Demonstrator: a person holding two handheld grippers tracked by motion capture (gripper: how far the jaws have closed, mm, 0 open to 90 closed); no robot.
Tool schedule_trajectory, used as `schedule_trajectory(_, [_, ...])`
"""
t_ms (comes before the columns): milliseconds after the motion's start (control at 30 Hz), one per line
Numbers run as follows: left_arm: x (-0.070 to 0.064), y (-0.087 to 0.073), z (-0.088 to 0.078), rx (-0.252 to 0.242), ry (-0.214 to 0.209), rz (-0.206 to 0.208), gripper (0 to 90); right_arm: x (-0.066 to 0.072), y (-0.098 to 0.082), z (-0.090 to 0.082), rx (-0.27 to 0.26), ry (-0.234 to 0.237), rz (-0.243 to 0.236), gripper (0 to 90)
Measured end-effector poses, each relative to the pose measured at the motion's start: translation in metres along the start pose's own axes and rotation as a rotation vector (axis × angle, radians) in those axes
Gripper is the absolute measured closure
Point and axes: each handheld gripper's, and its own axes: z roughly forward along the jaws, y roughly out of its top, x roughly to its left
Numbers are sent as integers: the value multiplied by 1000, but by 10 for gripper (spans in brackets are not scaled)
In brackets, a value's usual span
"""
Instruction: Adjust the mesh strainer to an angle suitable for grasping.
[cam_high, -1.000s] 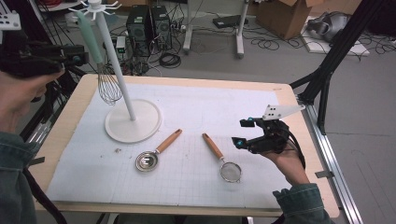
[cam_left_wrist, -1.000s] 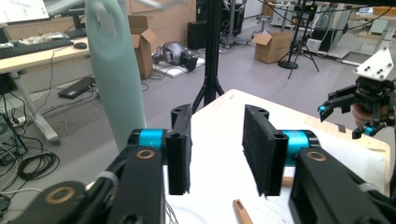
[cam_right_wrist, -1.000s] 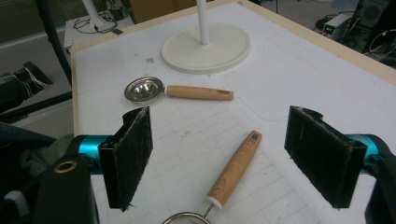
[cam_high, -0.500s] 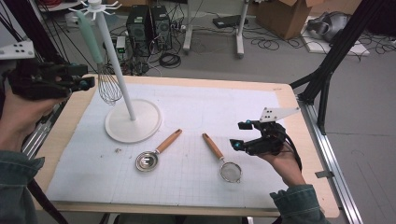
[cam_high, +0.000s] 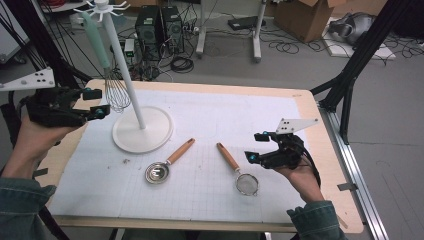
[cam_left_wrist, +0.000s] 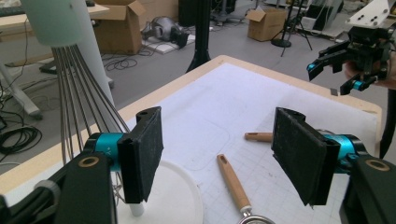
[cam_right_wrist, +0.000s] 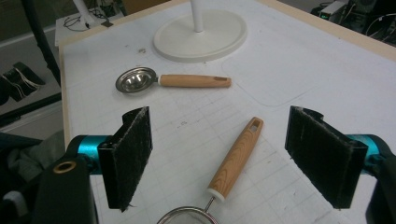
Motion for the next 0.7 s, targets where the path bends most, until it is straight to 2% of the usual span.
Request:
schedule_trajectory(233, [-11,-12,10,20,15,11,286,2,-5,-1,-1,-21,5,222])
schedule_trajectory(367, [-18,-18,15,14,7,5,267,4,-6,-1,-5,-34,2,221])
schedule_trajectory(467, [-22,-24,18,10,-16,-2,239,5,-7,-1,-5,-39,-4,221])
schedule_trajectory(700, [-28,-41,24,30,-14,-4,195,8,-12,0,-12,-57,2,221])
